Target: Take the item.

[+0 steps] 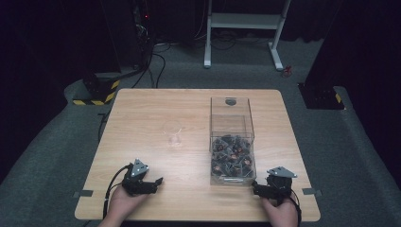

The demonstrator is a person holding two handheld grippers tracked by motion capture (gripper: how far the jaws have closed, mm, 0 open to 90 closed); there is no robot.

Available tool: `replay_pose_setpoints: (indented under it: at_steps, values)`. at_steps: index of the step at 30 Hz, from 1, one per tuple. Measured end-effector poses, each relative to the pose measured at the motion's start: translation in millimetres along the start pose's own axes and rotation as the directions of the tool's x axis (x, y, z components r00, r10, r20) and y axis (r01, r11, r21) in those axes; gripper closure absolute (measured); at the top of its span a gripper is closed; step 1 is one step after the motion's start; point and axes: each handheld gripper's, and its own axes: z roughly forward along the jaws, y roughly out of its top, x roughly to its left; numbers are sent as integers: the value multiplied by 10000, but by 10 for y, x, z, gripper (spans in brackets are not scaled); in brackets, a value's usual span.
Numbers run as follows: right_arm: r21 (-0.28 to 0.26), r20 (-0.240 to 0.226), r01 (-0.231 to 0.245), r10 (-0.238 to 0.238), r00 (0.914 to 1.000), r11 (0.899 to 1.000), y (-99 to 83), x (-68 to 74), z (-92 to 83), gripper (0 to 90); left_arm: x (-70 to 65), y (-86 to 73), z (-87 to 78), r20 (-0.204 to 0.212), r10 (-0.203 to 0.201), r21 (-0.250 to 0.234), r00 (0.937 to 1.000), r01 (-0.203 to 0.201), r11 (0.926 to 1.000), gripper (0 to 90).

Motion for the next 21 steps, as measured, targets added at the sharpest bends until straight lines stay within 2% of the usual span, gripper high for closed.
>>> replay_pose_setpoints:
  at_steps: [7, 17, 20, 21]
  values:
    - [-16, -3, -8, 8, 10000, 10000, 0, 1, 1, 79, 19, 4, -7, -29, -114, 57, 9999, 114, 9999, 168]
    - [-20, 1, 2, -2, 10000, 10000, 1, 0, 2, 80, 45, 0, -63, 207, -351, -390, 9992, 359, 9986, 174]
    - [-18, 3, 0, 0, 10000, 10000, 1, 0, 2, 80, 50, 5, -93, 262, -357, -480, 9990, 370, 9982, 176]
    - [-20, 3, 5, -5, 10000, 10000, 1, 0, 3, 79, 53, 9, -103, 202, -228, -558, 9995, 239, 9982, 177]
